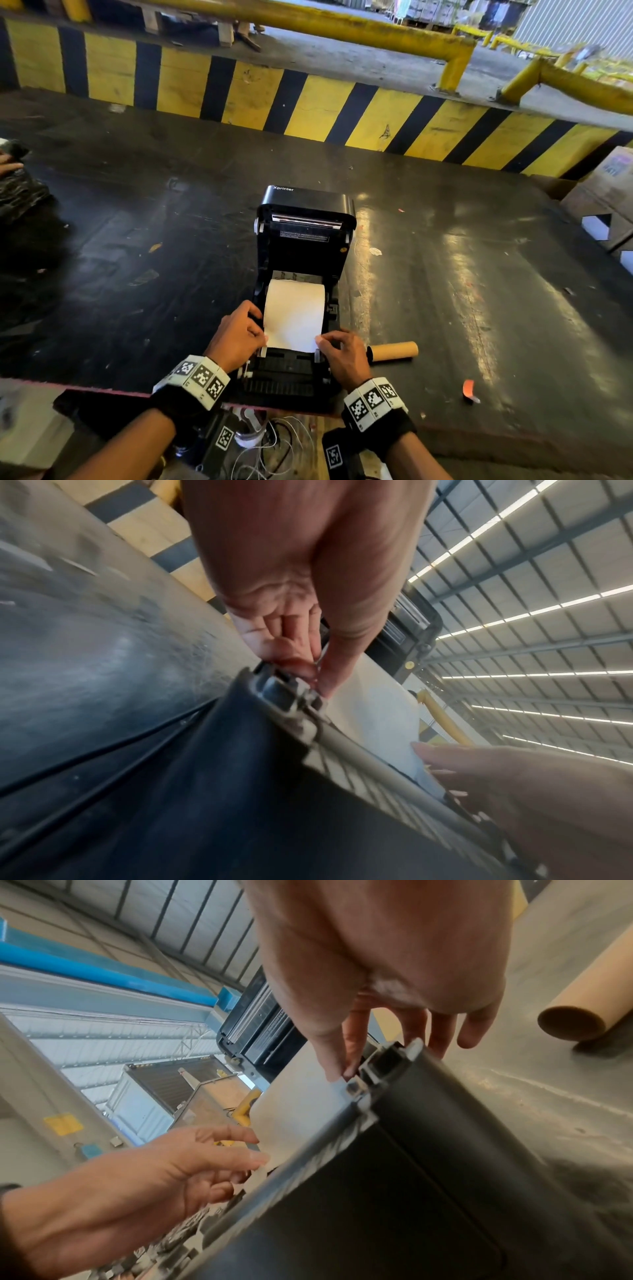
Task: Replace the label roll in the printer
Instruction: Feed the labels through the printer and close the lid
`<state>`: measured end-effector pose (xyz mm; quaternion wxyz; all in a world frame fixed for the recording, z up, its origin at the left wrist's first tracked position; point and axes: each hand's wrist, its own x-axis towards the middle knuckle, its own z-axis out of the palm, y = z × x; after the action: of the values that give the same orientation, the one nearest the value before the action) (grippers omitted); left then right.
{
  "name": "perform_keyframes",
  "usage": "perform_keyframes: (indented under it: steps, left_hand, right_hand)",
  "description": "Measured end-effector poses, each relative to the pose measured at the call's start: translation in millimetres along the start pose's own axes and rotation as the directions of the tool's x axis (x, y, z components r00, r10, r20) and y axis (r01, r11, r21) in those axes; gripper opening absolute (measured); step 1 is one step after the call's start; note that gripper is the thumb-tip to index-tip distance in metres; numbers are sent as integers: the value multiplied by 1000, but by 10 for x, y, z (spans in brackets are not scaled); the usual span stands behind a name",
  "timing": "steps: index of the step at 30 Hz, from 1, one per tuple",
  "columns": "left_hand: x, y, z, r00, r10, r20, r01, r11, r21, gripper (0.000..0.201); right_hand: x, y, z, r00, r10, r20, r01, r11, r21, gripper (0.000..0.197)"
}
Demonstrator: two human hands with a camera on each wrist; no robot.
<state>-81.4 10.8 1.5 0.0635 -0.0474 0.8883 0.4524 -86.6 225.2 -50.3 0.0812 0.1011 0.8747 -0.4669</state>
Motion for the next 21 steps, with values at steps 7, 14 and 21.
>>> perform_keyframes:
  steps: [7,14,21]
  left_hand:
    - [10,8,1,1000,-1,2,1,1000,-27,31]
    - [75,30,-31,999,-41,32,42,999,-31,28]
    - [51,7,4,1000,-4,1,4,1000,-25,28]
  right_hand:
    - [-99,-215,-150,998,0,59,2,1000,-28,20]
    - [-87,-212,-173,996,-42,81,44,999,-16,20]
    - [21,-162,-193,989,-64,137,68,997,-27,15]
